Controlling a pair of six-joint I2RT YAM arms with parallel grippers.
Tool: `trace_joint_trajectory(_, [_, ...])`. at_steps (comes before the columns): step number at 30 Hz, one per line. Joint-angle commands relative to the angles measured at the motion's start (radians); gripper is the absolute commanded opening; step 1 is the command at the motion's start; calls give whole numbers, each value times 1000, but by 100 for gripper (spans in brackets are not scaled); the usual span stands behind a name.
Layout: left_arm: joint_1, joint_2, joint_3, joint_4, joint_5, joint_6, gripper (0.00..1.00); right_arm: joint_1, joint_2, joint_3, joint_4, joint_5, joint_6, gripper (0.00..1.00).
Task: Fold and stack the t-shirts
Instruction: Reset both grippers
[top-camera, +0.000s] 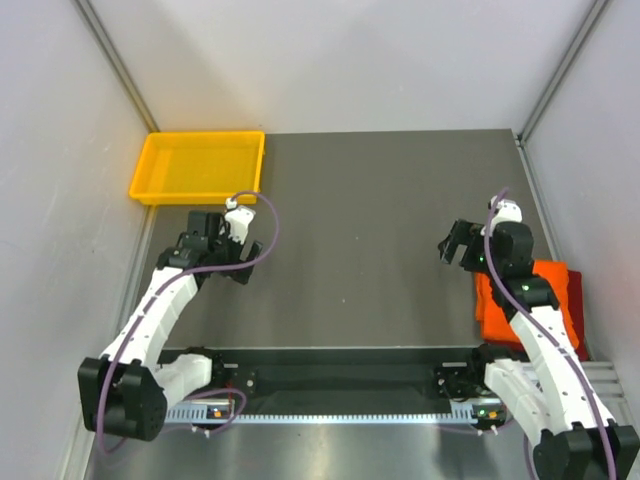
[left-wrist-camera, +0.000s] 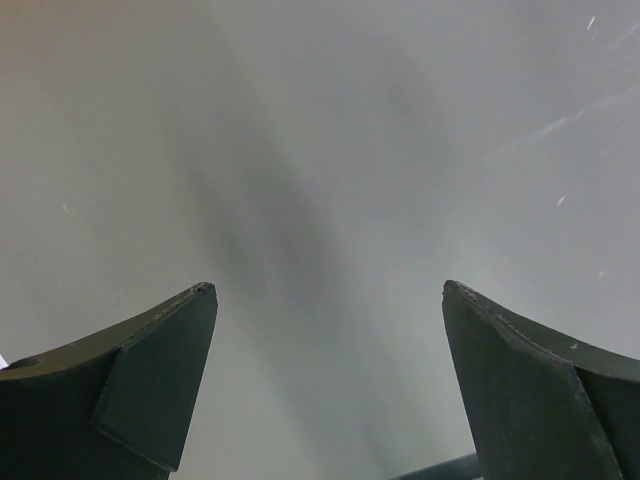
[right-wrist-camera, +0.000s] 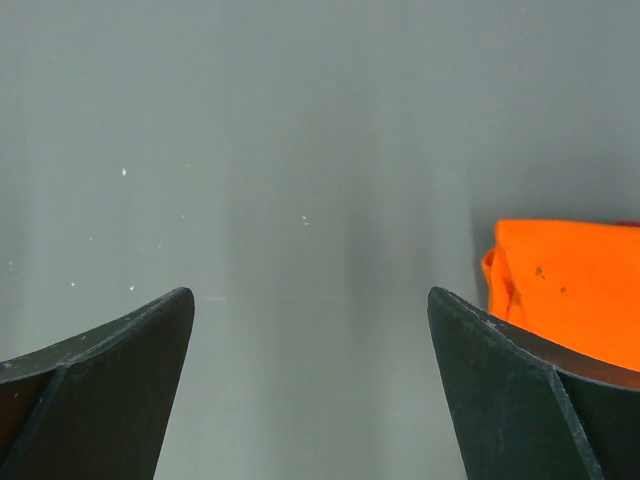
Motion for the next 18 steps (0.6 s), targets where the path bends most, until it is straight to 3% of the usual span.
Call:
trace_joint_trajectory(1, [8,-87,-53,62,-30,-19,99,13,13,3,89,-39,-27,100])
trace_joint_trajectory(18, [9,-94,-81,88,-42,-11,99,14,-2,-35,159,-96,-55,100])
